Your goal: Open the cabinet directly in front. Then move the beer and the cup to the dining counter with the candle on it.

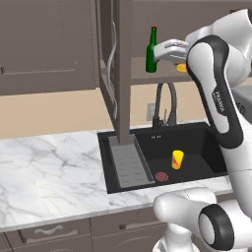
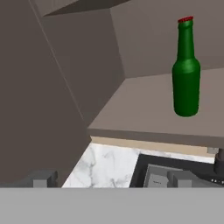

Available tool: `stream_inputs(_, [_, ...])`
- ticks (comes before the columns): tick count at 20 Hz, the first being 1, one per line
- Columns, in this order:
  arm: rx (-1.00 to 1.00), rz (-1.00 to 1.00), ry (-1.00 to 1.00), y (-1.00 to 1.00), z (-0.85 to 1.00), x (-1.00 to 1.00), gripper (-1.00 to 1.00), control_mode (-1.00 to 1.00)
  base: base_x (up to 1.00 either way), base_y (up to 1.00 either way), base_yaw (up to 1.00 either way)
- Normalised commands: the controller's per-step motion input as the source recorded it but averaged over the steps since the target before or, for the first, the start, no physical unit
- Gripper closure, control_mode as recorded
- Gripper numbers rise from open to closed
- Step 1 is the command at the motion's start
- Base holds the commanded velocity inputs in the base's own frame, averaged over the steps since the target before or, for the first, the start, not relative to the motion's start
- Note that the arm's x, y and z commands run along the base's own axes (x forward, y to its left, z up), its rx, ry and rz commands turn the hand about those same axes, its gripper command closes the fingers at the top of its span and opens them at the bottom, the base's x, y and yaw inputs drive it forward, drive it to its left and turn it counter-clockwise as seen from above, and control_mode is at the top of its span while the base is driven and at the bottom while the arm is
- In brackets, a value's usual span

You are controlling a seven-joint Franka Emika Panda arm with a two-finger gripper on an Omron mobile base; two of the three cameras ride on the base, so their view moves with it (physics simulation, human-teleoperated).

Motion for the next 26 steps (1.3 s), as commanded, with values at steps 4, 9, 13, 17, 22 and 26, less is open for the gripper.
stream_inputs(4, [-0.07,-0.02,0.0,-0.05,0.0,0.48,-1.0,-1.0,0.0,0.0,0.0])
stream_inputs(9, [-0.11,0.0,-0.03,-0.02,0.05,0.33,-1.0,-1.0,0.0,0.0,0.0])
stream_inputs(13, [-0.15,-0.04,-0.08,-0.08,0.08,0.05,-1.0,-1.0,0.0,0.0,0.0])
stream_inputs(17, [-0.13,-0.08,-0.07,-0.09,0.06,0.05,-1.0,-1.0,0.0,0.0,0.0])
stream_inputs(22, [-0.11,-0.1,-0.05,-0.1,0.01,0.08,-1.0,-1.0,0.0,0.0,0.0])
stream_inputs(26, [-0.07,-0.12,-0.02,-0.13,0.0,0.08,-1.0,-1.0,0.0,0.0,0.0])
